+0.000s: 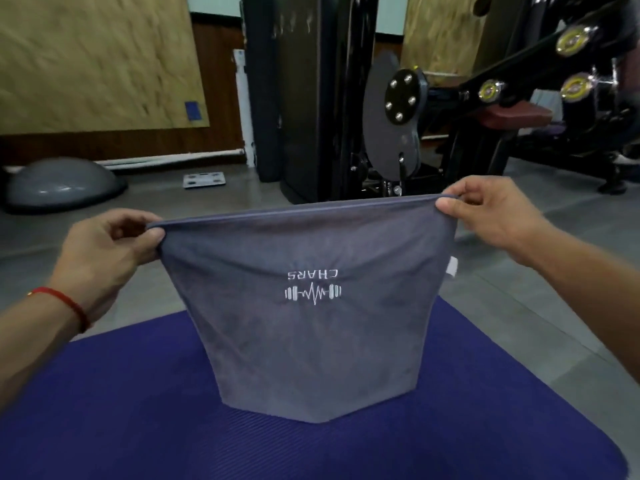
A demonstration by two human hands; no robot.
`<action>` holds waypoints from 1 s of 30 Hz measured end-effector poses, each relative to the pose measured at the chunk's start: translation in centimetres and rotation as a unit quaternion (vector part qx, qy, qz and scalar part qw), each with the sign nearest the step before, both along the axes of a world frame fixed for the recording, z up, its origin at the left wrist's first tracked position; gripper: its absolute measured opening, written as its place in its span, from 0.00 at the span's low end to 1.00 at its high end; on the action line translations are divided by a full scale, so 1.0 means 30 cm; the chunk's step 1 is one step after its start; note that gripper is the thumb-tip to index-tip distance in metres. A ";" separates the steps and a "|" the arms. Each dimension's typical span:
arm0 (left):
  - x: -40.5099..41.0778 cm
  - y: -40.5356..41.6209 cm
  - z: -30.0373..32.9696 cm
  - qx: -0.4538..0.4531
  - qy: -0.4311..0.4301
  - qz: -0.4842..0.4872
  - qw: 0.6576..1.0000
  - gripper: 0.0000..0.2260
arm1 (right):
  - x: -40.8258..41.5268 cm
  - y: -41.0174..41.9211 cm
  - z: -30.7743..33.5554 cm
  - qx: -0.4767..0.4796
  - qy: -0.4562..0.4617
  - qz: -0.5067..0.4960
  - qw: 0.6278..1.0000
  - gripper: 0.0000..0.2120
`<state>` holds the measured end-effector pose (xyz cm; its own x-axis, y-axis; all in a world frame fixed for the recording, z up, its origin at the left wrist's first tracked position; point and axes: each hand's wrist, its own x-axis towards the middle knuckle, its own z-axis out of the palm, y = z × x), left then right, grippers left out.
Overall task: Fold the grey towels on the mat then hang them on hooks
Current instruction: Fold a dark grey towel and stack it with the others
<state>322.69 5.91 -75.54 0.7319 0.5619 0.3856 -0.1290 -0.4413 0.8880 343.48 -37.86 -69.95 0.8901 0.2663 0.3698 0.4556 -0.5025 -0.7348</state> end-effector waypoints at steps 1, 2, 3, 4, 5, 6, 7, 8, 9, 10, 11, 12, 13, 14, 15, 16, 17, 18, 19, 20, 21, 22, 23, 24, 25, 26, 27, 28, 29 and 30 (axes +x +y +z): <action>-0.020 0.004 0.022 -0.007 -0.009 0.011 1.000 0.07 | 0.008 0.021 0.000 0.007 -0.011 -0.004 1.000 0.02; -0.036 0.005 0.042 -0.009 -0.016 0.023 1.000 0.07 | 0.014 0.040 0.000 0.008 -0.023 -0.011 1.000 0.02; -0.051 0.009 0.060 0.008 -0.012 0.041 0.999 0.06 | 0.026 0.059 0.001 0.003 -0.031 -0.017 0.999 0.03; -0.067 0.010 0.077 0.031 0.003 0.062 0.998 0.05 | 0.036 0.082 0.003 0.003 -0.031 -0.018 0.999 0.04; -0.080 0.011 0.088 0.048 0.020 0.086 0.995 0.04 | 0.047 0.108 -0.002 0.012 -0.019 -0.012 1.000 0.05; -0.091 0.009 0.096 0.043 0.032 0.106 0.993 0.03 | 0.055 0.138 -0.011 0.034 0.007 0.004 0.999 0.06; -0.092 0.006 0.102 0.026 0.042 0.117 0.992 0.03 | 0.066 0.171 -0.028 0.065 0.046 0.019 0.997 0.07; -0.090 -0.002 0.106 0.001 0.053 0.124 0.991 0.05 | 0.072 0.206 -0.047 0.100 0.092 0.033 0.990 0.08; -0.091 -0.007 0.105 -0.033 0.058 0.129 0.989 0.06 | 0.079 0.245 -0.071 0.133 0.135 0.044 0.981 0.08; -0.096 -0.007 0.095 -0.066 0.055 0.136 0.987 0.06 | 0.080 0.285 -0.099 0.157 0.168 0.051 0.972 0.08; -0.103 -0.001 0.081 -0.083 0.047 0.145 0.985 0.04 | 0.089 0.324 -0.125 0.174 0.184 0.053 0.966 0.08; -0.112 0.004 0.068 -0.085 0.034 0.153 0.984 0.04 | 0.091 0.355 -0.140 0.185 0.184 0.052 0.964 0.07; -0.129 0.012 0.057 -0.074 0.016 0.158 0.985 0.05 | 0.090 0.376 -0.147 0.193 0.175 0.050 0.964 0.07; -0.152 0.015 0.056 -0.056 -0.008 0.158 0.986 0.07 | 0.082 0.390 -0.143 0.204 0.159 0.052 0.965 0.07; -0.179 0.013 0.064 -0.033 -0.035 0.152 0.987 0.09 | 0.072 0.399 -0.130 0.217 0.136 0.059 0.965 0.06; -0.211 0.003 0.078 -0.006 -0.056 0.140 0.989 0.10 | 0.057 0.399 -0.113 0.232 0.114 0.070 0.963 0.06; -0.246 -0.007 0.090 0.019 -0.071 0.126 0.989 0.10 | 0.039 0.392 -0.098 0.245 0.097 0.081 0.961 0.07; -0.286 -0.020 0.093 0.037 -0.082 0.111 0.990 0.09 | 0.017 0.376 -0.092 0.250 0.085 0.088 0.960 0.08; -0.328 -0.036 0.088 0.043 -0.090 0.096 0.990 0.09 | -0.005 0.354 -0.100 0.247 0.078 0.094 0.961 0.08; -0.370 -0.048 0.063 0.044 -0.086 0.079 0.992 0.09 | -0.032 0.325 -0.122 0.237 0.075 0.103 0.963 0.07; -0.413 -0.063 0.019 0.039 -0.070 0.064 0.995 0.08 | -0.061 0.295 -0.165 0.222 0.079 0.114 0.965 0.05; -0.454 -0.082 -0.045 0.024 -0.048 0.052 0.997 0.08 | -0.094 0.264 -0.224 0.206 0.088 0.126 0.966 0.04; -0.495 -0.102 -0.128 -0.004 -0.025 0.039 0.999 0.07 | -0.123 0.236 -0.300 0.181 0.094 0.133 0.970 0.05; -0.532 -0.123 -0.228 -0.041 0.003 0.030 0.999 0.06 | -0.147 0.208 -0.387 0.150 0.105 0.141 0.973 0.06; -0.572 -0.145 -0.341 -0.082 0.040 0.029 0.995 0.05 | -0.170 0.180 -0.487 0.118 0.126 0.148 0.974 0.06; -0.612 -0.168 -0.460 -0.128 0.086 0.029 0.988 0.05 | -0.193 0.151 -0.591 0.087 0.157 0.155 0.971 0.05; -0.654 -0.189 -0.583 -0.170 0.145 0.026 0.974 0.05 | -0.220 0.117 -0.696 0.056 0.196 0.163 0.965 0.05; -0.695 -0.215 -0.696 -0.203 0.205 0.016 0.957 0.06 | -0.248 0.085 -0.796 0.017 0.230 0.169 0.958 0.05; -0.742 -0.242 -0.800 -0.217 0.266 0.006 0.939 0.07 | -0.280 0.051 -0.893 -0.037 0.251 0.174 0.951 0.05; -0.786 -0.262 -0.889 -0.211 0.314 -0.006 0.926 0.09 | -0.313 0.017 -0.982 -0.090 0.255 0.183 0.945 0.07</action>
<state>299.10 -1.96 -102.21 0.7442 0.5556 -0.3707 0.4690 -0.0394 0.8823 334.08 -37.35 -99.41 0.7760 0.6094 -0.1627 0.2335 -0.5171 -0.8234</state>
